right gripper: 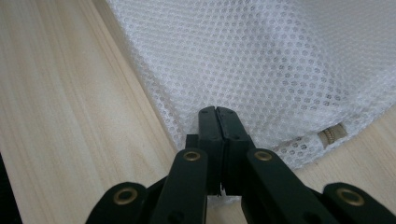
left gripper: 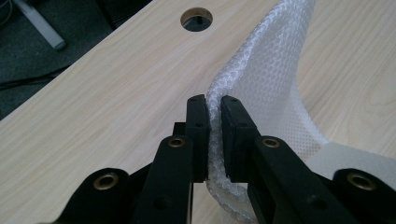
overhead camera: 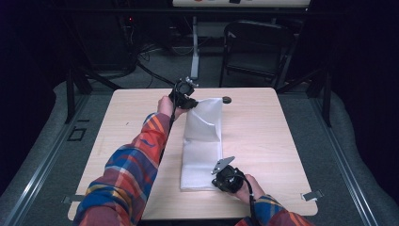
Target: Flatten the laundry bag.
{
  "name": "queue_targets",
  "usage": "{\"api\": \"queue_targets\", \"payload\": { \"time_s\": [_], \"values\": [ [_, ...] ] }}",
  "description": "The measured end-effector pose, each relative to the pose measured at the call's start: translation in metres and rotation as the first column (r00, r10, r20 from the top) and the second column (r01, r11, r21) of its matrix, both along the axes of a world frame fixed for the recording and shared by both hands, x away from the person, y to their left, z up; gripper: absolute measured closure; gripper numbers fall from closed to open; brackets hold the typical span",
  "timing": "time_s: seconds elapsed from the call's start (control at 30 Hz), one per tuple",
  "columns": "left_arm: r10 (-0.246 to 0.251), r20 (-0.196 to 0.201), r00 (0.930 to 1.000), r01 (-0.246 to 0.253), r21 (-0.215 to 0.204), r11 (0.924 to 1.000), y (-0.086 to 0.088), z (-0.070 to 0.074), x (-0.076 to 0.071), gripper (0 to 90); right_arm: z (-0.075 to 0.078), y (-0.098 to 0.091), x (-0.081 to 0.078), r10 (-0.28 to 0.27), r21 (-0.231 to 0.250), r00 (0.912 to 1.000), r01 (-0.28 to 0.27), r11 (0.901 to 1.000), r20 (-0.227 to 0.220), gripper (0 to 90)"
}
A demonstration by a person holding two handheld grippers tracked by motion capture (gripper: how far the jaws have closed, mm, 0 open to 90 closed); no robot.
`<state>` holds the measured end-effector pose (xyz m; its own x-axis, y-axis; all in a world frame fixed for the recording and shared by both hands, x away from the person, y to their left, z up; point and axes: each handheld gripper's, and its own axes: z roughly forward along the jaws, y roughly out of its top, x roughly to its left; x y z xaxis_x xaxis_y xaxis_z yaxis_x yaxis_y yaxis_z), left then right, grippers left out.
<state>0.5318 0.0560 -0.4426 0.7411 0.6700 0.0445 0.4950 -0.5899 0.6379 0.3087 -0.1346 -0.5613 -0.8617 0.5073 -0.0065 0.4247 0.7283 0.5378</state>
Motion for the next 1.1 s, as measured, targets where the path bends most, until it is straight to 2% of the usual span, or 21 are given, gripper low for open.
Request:
{"api": "queue_targets", "payload": {
  "time_s": [0.27, 0.33, 0.37, 0.4, 0.47, 0.5, 0.53, 0.63, 0.67, 0.7, 0.77, 0.83, 0.87, 0.93, 1.0, 1.1],
  "values": [
    [0.035, 0.010, 0.9993, -0.035, -0.010, 0.9993, 0.000, 0.002, 0.008, 77.6, 0.000, 0.000, 0.000, -0.001, -0.001, 1.0000, 0.001, 1.0000, -0.002, 89.2],
    [0.046, 0.027, 0.9986, -0.046, -0.016, 0.9988, 0.001, 0.005, 0.008, 73.4, 0.000, 0.000, 0.000, -0.001, 0.000, 1.0000, 0.001, 1.0000, -0.002, 89.2],
    [0.052, 0.037, 0.9980, -0.051, -0.019, 0.9985, 0.002, 0.007, 0.008, 66.5, -0.001, 0.000, 0.000, -0.007, 0.017, 1.0000, 0.007, 0.9998, -0.005, 88.3],
    [0.060, 0.050, 0.9969, -0.060, -0.018, 0.9981, 0.002, 0.009, 0.008, 66.5, -0.001, 0.000, 0.000, -0.007, 0.017, 1.0000, 0.007, 0.9998, -0.005, 88.3],
    [0.089, 0.082, 0.9927, -0.087, -0.023, 0.9959, 0.004, 0.013, 0.007, 59.0, -0.001, 0.000, 0.000, -0.002, 0.020, 0.9999, 0.002, 0.9998, -0.012, 85.2],
    [0.101, 0.087, 0.9910, -0.099, -0.028, 0.9947, 0.004, 0.014, 0.006, 51.1, 0.002, -0.001, 0.000, 0.011, -0.007, 0.9999, -0.011, 0.9999, -0.010, 82.6],
    [0.103, 0.085, 0.9911, -0.100, -0.030, 0.9945, 0.005, 0.015, 0.005, 51.1, 0.002, -0.001, 0.000, 0.011, -0.007, 0.9999, -0.011, 0.9999, -0.010, 82.6],
    [0.115, 0.059, 0.9916, -0.113, -0.038, 0.9928, 0.008, 0.015, 0.004, 37.6, 0.004, 0.001, -0.001, 0.011, -0.010, 0.9999, -0.011, 0.9999, 0.001, 74.2],
    [0.115, 0.047, 0.9922, -0.113, -0.050, 0.9924, 0.010, 0.015, 0.003, 30.9, 0.007, 0.000, -0.001, -0.002, 0.009, 1.0000, 0.002, 1.0000, -0.006, 65.7],
    [0.115, 0.042, 0.9925, -0.112, -0.054, 0.9922, 0.011, 0.015, 0.002, 30.9, 0.007, 0.000, -0.001, -0.002, 0.009, 1.0000, 0.002, 1.0000, -0.006, 65.7],
    [0.104, 0.030, 0.9942, -0.102, -0.056, 0.9933, 0.014, 0.014, -0.002, 26.3, 0.010, -0.001, 0.000, -0.023, 0.026, 0.9997, 0.024, 0.9994, -0.008, 52.9],
    [0.097, 0.028, 0.9949, -0.095, -0.058, 0.9937, 0.016, 0.013, -0.007, 22.3, 0.016, -0.004, 0.002, -0.031, 0.029, 0.9993, 0.032, 0.9991, -0.020, 44.9],
    [0.091, 0.026, 0.9956, -0.089, -0.055, 0.9945, 0.018, 0.013, -0.010, 20.8, 0.016, -0.004, 0.002, -0.058, 0.074, 0.9979, 0.060, 0.9954, -0.031, 35.8],
    [0.081, 0.018, 0.9965, -0.080, -0.068, 0.9945, 0.022, 0.012, -0.016, 18.0, 0.022, -0.008, 0.003, -0.056, 0.049, 0.9980, 0.057, 0.9971, -0.029, 29.7],
    [0.070, 0.020, 0.9974, -0.068, -0.069, 0.9953, 0.025, 0.010, -0.023, 17.0, 0.024, -0.009, 0.002, -0.067, 0.054, 0.9975, 0.068, 0.9962, -0.024, 19.9],
    [0.039, 0.008, 0.9992, -0.039, -0.060, 0.9974, 0.027, 0.007, -0.036, 15.6, 0.027, -0.010, 0.002, -0.081, 0.055, 0.9962, 0.083, 0.9950, -0.031, 13.8]
  ]
}}
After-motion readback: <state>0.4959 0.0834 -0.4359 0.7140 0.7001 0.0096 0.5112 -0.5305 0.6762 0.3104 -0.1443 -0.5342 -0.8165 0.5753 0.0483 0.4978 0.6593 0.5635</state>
